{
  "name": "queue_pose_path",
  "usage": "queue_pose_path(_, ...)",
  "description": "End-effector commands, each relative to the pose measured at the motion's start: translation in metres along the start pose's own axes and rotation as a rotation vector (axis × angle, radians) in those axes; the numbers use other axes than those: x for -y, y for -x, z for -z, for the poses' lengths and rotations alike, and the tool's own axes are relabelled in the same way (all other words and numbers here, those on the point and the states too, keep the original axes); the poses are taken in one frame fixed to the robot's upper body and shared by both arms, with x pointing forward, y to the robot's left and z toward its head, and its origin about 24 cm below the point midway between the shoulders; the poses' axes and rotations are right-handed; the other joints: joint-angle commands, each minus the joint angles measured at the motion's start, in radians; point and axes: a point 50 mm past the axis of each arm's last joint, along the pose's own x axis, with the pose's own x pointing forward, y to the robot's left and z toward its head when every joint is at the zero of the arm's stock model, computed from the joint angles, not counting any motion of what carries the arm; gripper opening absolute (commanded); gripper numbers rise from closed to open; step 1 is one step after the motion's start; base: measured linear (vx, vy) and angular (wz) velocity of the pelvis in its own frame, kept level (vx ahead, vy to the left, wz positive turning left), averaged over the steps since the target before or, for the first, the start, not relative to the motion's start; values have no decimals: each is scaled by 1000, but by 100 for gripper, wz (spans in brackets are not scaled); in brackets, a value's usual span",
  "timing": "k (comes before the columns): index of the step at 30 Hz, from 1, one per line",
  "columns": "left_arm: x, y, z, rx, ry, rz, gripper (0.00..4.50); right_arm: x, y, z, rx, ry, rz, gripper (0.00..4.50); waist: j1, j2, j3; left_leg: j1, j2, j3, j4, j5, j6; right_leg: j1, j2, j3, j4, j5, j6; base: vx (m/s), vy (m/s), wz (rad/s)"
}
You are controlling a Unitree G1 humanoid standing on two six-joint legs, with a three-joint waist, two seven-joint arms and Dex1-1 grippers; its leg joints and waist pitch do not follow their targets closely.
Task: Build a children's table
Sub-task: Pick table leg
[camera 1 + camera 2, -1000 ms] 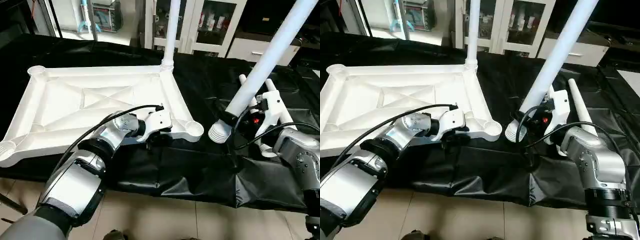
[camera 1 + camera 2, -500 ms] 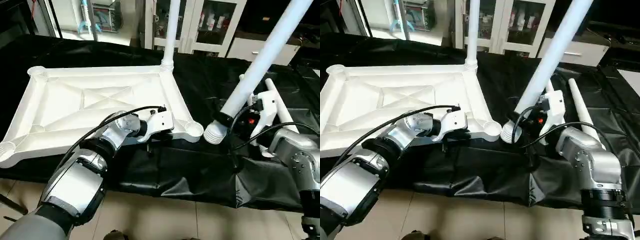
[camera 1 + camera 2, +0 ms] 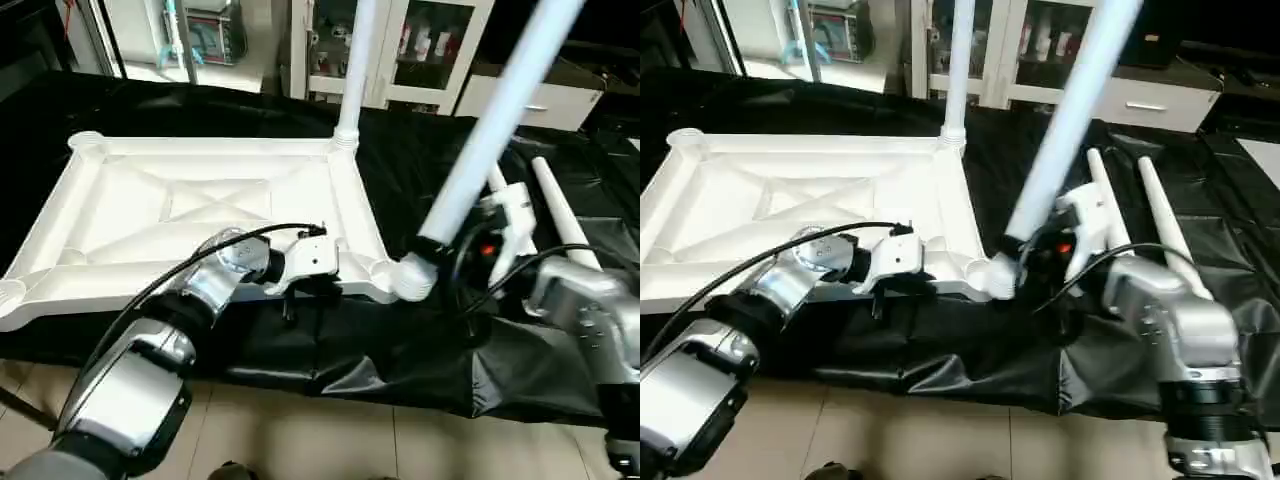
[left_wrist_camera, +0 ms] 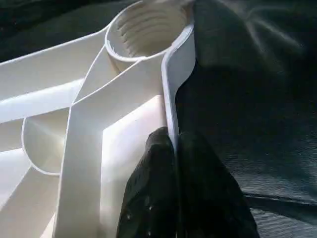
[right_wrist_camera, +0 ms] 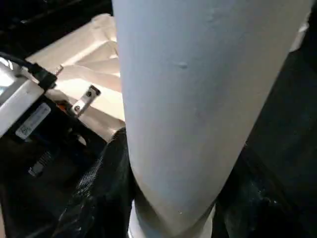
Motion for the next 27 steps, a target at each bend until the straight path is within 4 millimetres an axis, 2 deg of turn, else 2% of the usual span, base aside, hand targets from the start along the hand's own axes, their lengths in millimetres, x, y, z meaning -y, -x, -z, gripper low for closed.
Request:
queue_pose_path(1, 28, -13, 22, -82, 51, 146, 0, 0, -3, -4, 16, 13, -32, 184, -10, -11, -55, 25, 13, -6, -80, -338, -12, 27, -39, 25, -86, -344, -175, 0, 0, 0)
queue_pose_path(3, 30, -11, 24, -96, 44, 153, 0, 0, -8, 0, -2, 25, -37, 184, -11, -9, -54, 23, 13, -6, -81, -329, -12, 27, -37, 25, -85, -329, -177, 0, 0, 0)
queue_pose_path(4, 31, -10, 24, -105, 44, 156, 0, 1, -10, 1, -6, 30, -36, 184, -10, -14, -56, 23, 13, -5, -81, -321, -12, 28, -39, 25, -83, -326, -177, 0, 0, 0)
queue_pose_path(5, 31, -10, 24, -105, 44, 156, 0, 1, -10, 1, -6, 30, -36, 184, -11, -14, -55, 22, 13, -4, -81, -317, -11, 27, -38, 26, -84, -323, -177, 0, 0, 0)
queue_pose_path(7, 33, -7, 27, -121, 51, 147, 0, 2, -14, -1, -4, 35, -38, 184, -13, -11, -57, 22, 14, -4, -80, -300, -10, 28, -37, 26, -80, -300, -183, 0, 0, 0)
queue_pose_path(8, 33, -7, 27, -124, 53, 142, 0, 2, -15, -1, -3, 36, -39, 184, -14, -21, -58, 21, 14, -2, -80, -294, -6, 29, -37, 26, -80, -294, -185, 0, 0, 0)
queue_pose_path(10, 33, -4, 31, -146, 64, 112, 0, 3, -16, -2, 0, 50, -35, 184, -10, -17, -60, 22, 14, -1, -79, -268, 0, 30, -38, 26, -75, -265, -190, 0, 0, 0)
queue_pose_path(13, 27, 0, 38, -195, 121, 4, 0, 6, -16, -8, 36, 55, -20, 184, -11, -17, -61, 22, 12, 1, -79, -268, -2, 30, -36, 26, -76, -263, -191, 0, 0, 0)
queue_pose_path(14, 24, 3, 41, -210, 155, -45, 0, 6, -15, -12, 58, 54, -14, 184, -8, -9, -63, 23, 12, -1, -79, -274, -7, 32, -36, 25, -76, -270, -189, 0, 0, 0)
queue_pose_path(15, 20, 10, 48, -247, 187, -91, 0, 4, -12, -18, 104, 51, -4, 184, -6, 2, -61, 25, 12, -3, -83, -304, -19, 30, -37, 26, -80, -299, -183, 0, 0, 0)
queue_pose_path(16, 19, 13, 50, -260, 191, -102, 0, 3, -10, -20, 119, 51, 1, 184, -9, -3, -60, 25, 11, -2, -84, -324, -22, 29, -36, 26, -85, -318, -177, 0, 0, 0)
queue_pose_path(17, 17, 20, 56, -296, 205, -138, 0, 1, -7, -22, 142, 51, 13, 184, -5, 3, -64, 28, 11, -7, -85, -350, -32, 31, -38, 24, -86, -356, -164, 0, 0, 0)
queue_pose_path(18, 17, 20, 56, -297, 206, -139, 0, 1, -7, -22, 143, 51, 13, 184, -11, -1, -62, 21, 9, -9, -89, -357, -38, 33, -36, 23, -89, -370, -149, 0, 0, 0)
queue_pose_path(19, 16, 24, 58, -314, 206, -167, 0, 1, -5, -21, 153, 51, 22, 184, -16, -3, -59, 16, 6, -14, -92, -379, -44, 36, -36, 19, -93, -423, -128, 0, 0, 0)
queue_pose_path(20, 16, 24, 58, -314, 206, -167, 0, 1, -5, -21, 153, 51, 22, 184, -18, 3, -60, 17, 5, -16, -93, -392, -48, 35, -38, 19, -95, -450, -119, 0, 0, 0)
queue_pose_path(21, 14, 28, 61, -336, 209, -195, 0, 2, -3, -21, 163, 48, 31, 184, -29, -2, -58, 16, 3, -19, -93, -417, -50, 33, -38, 16, -101, -501, -103, 0, 0, 0)
queue_pose_path(22, 10, 34, 64, -358, 212, -227, 0, 2, 0, -20, 178, 45, 49, 184, -30, 19, -62, 20, 3, -25, -94, -438, -58, 34, -40, 14, -107, -524, -96, 0, 0, 0)
queue_pose_path(23, 9, 37, 66, -371, 214, -242, 0, 3, 3, -19, 187, 43, 62, 184, -32, 17, -62, 22, 3, -26, -94, -447, -56, 32, -40, 13, -111, -525, -94, 0, 0, 0)
queue_pose_path(24, 8, 38, 66, -373, 211, -242, 0, 3, 4, -19, 188, 43, 64, 184, -36, 9, -65, 16, 0, -31, -96, -439, -53, 41, -37, 8, -109, -514, -92, 0, 0, 0)
queue_pose_path(25, 8, 40, 65, -375, 197, -237, 0, 2, 7, -18, 192, 43, 75, 184, -41, 14, -67, 10, -3, -37, -101, -428, -51, 46, -35, 8, -109, -495, -92, 0, 0, 0)
queue_pose_path(27, 11, 38, 62, -360, 178, -205, 0, 2, 11, -16, 198, 39, 96, 184, -48, 20, -66, 6, -5, -42, -103, -437, -46, 49, -36, 4, -109, -500, -99, -34, 23, -21)
